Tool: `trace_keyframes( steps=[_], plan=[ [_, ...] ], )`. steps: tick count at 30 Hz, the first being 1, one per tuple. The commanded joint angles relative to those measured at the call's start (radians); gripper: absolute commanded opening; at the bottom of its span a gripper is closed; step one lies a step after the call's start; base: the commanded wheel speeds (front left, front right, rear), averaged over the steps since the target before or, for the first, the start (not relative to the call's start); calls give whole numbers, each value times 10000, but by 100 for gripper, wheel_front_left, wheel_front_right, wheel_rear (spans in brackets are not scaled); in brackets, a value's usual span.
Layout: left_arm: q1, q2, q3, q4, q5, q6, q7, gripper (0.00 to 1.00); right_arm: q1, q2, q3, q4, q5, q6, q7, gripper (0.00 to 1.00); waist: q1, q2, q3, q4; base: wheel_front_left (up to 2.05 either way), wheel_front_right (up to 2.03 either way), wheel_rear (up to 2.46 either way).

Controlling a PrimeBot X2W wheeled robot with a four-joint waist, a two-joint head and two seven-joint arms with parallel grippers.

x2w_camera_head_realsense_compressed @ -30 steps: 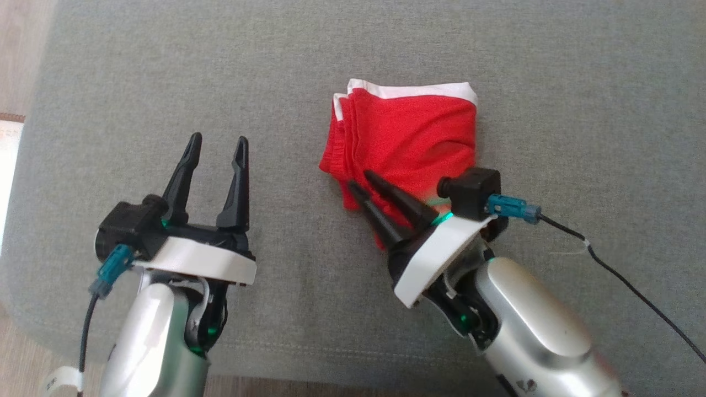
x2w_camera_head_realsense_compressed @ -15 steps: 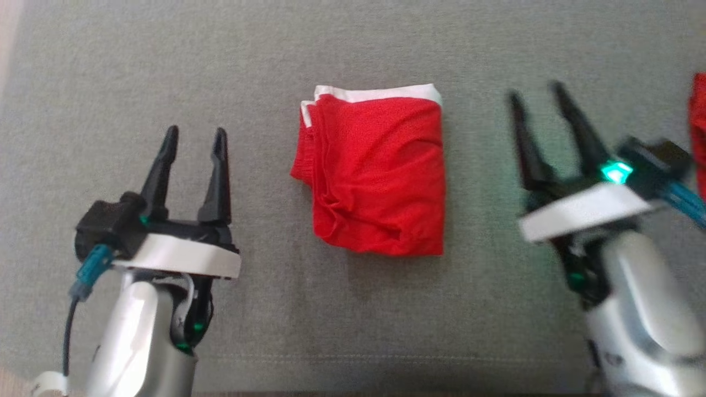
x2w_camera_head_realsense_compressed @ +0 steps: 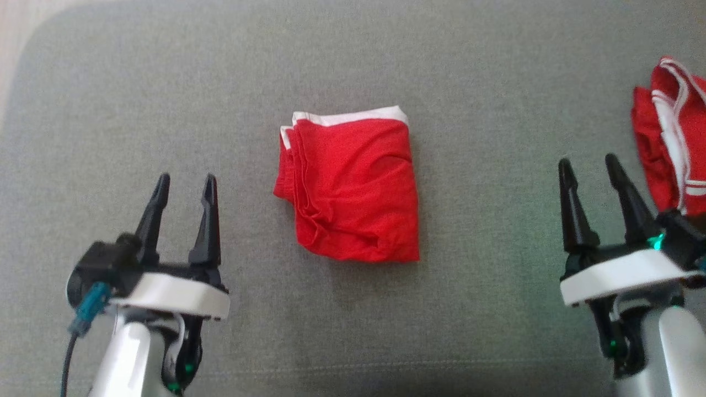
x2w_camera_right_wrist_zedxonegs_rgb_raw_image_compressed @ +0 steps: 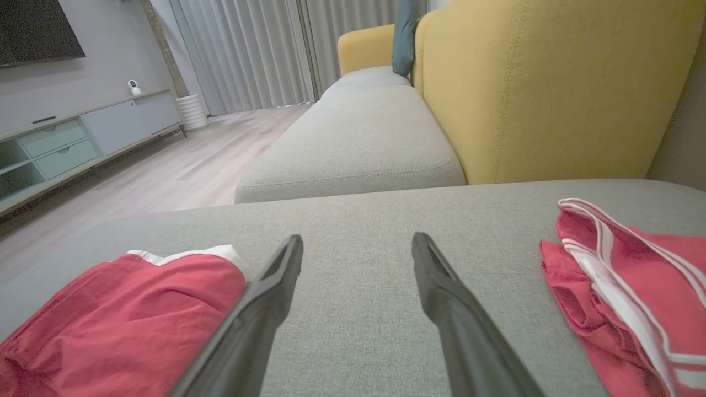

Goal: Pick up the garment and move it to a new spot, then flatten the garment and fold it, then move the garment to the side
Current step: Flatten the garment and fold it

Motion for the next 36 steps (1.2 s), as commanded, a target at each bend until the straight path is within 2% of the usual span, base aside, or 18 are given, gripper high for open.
trace_keyframes(
  steps=[1,6,19,36],
  plan=[
    [59,254,401,-410,71,103,20,100,165,57,249,-472,-63,-7,90,100,0,0,-375,-53,0,0,0],
    [726,274,374,-531,19,260,210,100,909,147,180,-850,-133,-7,342,100,0,0,-1104,-61,0,0,0],
    [1534,345,275,-785,-61,447,537,100,1912,274,75,-1607,-226,-7,802,100,0,0,-1880,-50,0,0,0],
    [1641,461,192,-1033,-128,604,662,100,2109,377,-14,-1988,-328,-7,979,100,0,0,-1866,-39,0,0,0]
  ],
)
